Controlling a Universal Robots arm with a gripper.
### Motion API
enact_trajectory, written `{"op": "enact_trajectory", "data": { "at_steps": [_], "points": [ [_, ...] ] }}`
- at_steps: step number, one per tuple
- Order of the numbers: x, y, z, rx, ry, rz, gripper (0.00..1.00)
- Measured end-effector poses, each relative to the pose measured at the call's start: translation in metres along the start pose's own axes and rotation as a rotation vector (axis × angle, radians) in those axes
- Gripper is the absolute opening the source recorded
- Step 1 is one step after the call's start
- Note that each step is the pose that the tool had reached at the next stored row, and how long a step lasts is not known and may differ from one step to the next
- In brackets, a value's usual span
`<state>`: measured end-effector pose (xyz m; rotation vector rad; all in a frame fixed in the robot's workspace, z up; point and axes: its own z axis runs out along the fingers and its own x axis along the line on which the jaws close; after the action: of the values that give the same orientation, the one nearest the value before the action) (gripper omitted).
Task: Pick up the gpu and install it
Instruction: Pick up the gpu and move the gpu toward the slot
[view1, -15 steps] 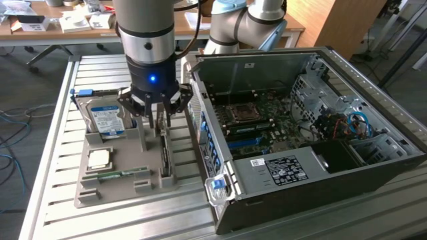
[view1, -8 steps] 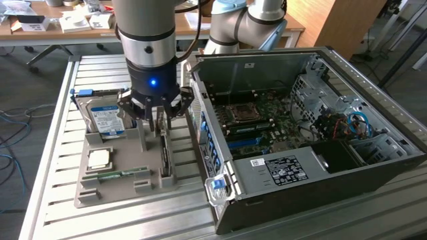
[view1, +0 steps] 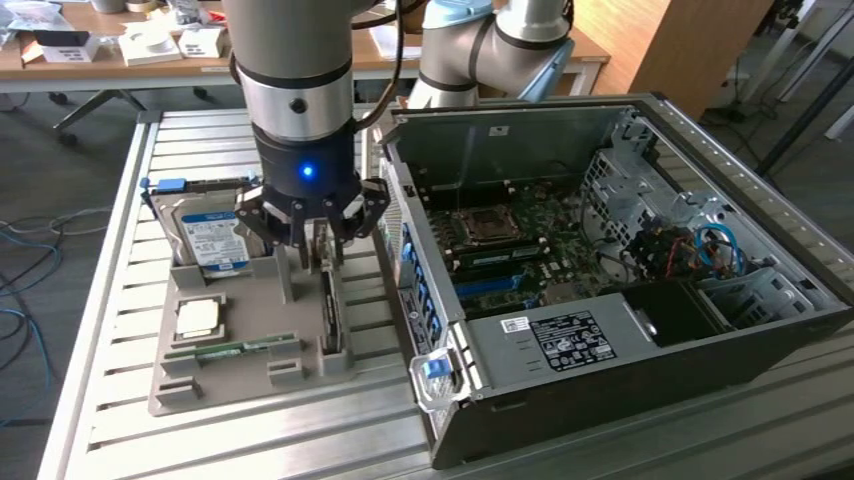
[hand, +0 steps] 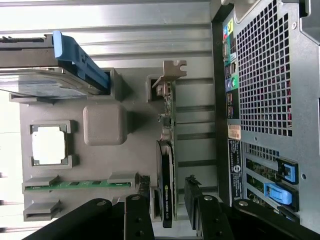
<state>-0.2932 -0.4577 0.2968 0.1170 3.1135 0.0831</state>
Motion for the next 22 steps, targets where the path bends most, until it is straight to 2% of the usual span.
{"op": "enact_trajectory", "data": {
  "at_steps": [9,16,22],
  "points": [
    [-0.005,-0.005,0.0015,-0.0002,0.0005,0.0,0.42],
    [-0.005,-0.0058,0.0103,-0.0002,0.0005,0.0,0.42],
    [-0.006,-0.0058,0.0112,-0.0003,0.0005,0.0,0.42]
  ]
}}
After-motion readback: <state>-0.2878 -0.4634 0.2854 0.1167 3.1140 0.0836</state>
